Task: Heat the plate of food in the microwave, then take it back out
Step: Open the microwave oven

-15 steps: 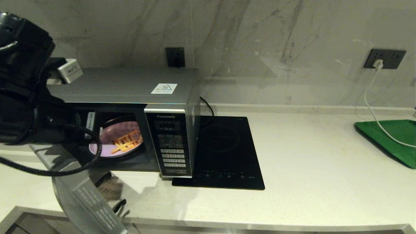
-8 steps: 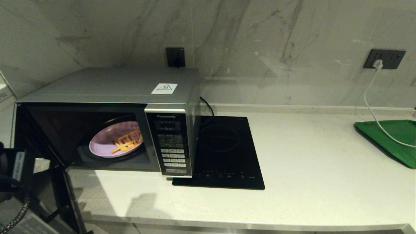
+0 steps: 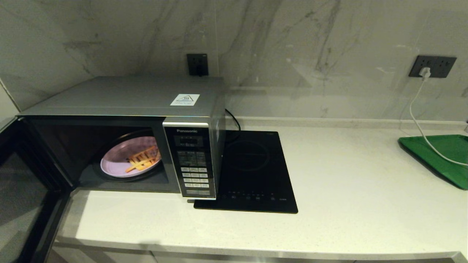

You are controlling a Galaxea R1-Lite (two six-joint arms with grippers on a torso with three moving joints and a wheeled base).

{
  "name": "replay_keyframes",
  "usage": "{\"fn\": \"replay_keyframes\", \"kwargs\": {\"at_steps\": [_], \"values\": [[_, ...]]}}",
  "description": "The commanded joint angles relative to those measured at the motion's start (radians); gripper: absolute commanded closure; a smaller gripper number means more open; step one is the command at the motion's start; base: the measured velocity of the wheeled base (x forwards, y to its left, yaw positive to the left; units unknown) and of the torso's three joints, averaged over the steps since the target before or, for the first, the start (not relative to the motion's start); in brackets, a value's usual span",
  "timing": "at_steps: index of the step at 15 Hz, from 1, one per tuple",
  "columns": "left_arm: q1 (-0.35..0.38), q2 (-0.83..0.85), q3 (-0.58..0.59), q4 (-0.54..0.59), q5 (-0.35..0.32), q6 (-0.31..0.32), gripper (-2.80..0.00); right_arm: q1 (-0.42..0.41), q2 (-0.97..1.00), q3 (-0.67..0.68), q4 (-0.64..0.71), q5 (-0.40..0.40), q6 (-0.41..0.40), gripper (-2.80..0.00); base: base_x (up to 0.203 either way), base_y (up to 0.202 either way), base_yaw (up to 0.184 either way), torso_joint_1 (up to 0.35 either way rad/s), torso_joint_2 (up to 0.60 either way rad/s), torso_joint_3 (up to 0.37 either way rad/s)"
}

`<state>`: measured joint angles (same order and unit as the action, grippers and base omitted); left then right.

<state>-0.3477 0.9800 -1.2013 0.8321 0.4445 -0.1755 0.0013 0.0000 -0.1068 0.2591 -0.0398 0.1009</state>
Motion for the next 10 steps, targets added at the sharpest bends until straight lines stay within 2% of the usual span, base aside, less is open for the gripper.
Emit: {"fn": "replay_keyframes", "kwargs": {"at_steps": [1,2,4,6,7,9,10], "values": [[0.021,0.047,0.009,0.003,-0.002,-0.061,0.0,0.0,0.002,-0.001,0.002,0.0,0.0,0.0,0.0,0.0,0.0,0.0,0.0,0.0],[0.024,0.08,0.022,0.003,-0.016,-0.118,0.0,0.0,0.002,0.001,0.002,0.0,0.0,0.0,0.0,0.0,0.0,0.0,0.0,0.0],[0.039,0.128,0.041,0.002,-0.135,-0.197,0.0,0.0,0.002,0.001,0.002,0.0,0.0,0.0,0.0,0.0,0.0,0.0,0.0,0.0],[0.045,0.157,0.115,-0.009,-0.197,-0.229,0.0,0.0,0.002,-0.001,0.002,0.0,0.0,0.0,0.0,0.0,0.0,0.0,0.0,0.0],[0.043,0.175,0.171,-0.059,-0.204,-0.233,0.0,0.0,0.002,0.001,0.002,0.0,0.0,0.0,0.0,0.0,0.0,0.0,0.0,0.0],[0.052,0.223,0.283,-0.277,-0.21,-0.238,0.0,0.0,0.002,0.001,0.002,0.0,0.0,0.0,0.0,0.0,0.0,0.0,0.0,0.0],[0.07,0.266,0.319,-0.347,-0.221,-0.24,0.0,0.0,0.002,0.001,0.002,0.0,0.0,0.0,0.0,0.0,0.0,0.0,0.0,0.0]]}}
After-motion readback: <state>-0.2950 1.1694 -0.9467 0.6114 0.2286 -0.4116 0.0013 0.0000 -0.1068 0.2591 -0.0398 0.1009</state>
